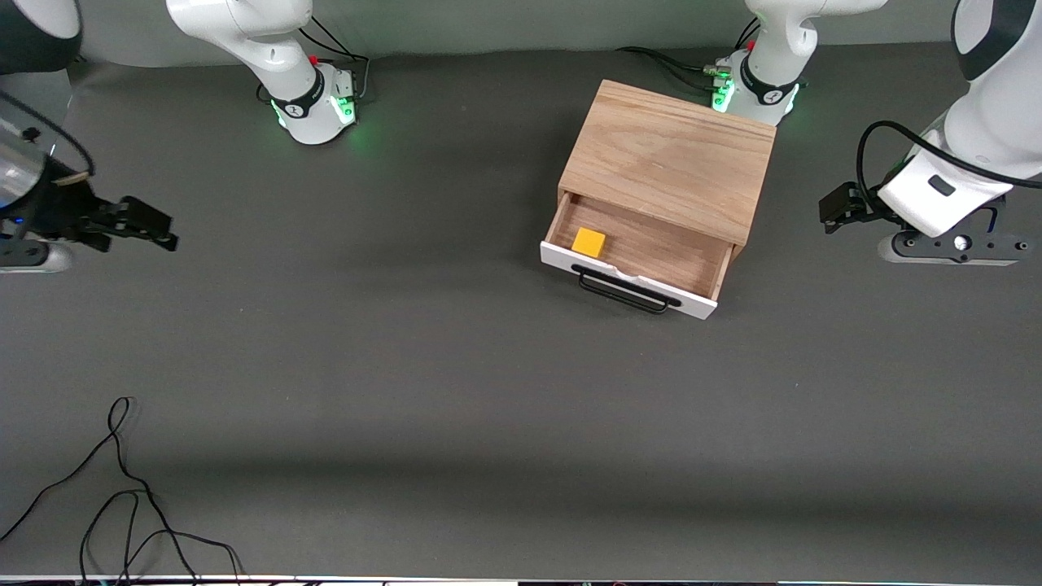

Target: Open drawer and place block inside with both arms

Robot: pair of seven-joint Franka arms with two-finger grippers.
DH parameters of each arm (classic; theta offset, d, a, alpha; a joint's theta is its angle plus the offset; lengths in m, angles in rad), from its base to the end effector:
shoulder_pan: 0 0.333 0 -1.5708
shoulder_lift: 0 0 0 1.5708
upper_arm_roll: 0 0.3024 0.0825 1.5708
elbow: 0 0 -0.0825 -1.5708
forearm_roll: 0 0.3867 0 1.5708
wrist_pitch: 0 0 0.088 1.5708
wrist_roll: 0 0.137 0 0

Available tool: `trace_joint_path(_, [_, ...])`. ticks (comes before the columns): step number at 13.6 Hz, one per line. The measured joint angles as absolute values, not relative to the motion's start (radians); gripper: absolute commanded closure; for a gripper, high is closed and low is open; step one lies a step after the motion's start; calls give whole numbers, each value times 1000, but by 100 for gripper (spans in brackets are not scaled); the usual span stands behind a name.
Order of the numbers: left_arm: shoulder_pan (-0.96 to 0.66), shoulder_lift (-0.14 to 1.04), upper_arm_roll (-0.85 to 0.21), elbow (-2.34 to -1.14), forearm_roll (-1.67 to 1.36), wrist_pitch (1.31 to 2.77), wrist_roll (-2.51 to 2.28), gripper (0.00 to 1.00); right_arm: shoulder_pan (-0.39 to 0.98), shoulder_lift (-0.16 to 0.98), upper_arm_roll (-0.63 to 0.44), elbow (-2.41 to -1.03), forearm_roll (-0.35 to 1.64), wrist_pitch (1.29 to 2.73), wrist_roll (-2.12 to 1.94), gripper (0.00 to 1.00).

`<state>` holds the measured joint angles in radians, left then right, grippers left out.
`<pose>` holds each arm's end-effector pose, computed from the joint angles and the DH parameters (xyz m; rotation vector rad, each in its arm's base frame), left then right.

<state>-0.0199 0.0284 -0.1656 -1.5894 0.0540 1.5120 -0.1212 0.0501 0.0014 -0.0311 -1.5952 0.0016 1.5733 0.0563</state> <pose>0.5463 -0.0936 0.5520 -3.0716 0.0986 0.1486 0.5563 0.0108 0.5688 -3.1401 0.0586 0.0367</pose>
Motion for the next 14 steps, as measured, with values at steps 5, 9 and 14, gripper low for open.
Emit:
trace_joint_path(5, [-20,28,-166,-1589,54,1511,-121,0,48,1,-81,-1595,-12,1573,-3,0])
trace_joint_path(9, [-20,28,-166,-1589,54,1510,-121,0,47,1,-107,-1596,-12,1573,-25,0])
trace_joint_path(14, [-20,28,-166,-1589,54,1508,-121,0,47,1,-107,-1596,-12,1570,-25,0])
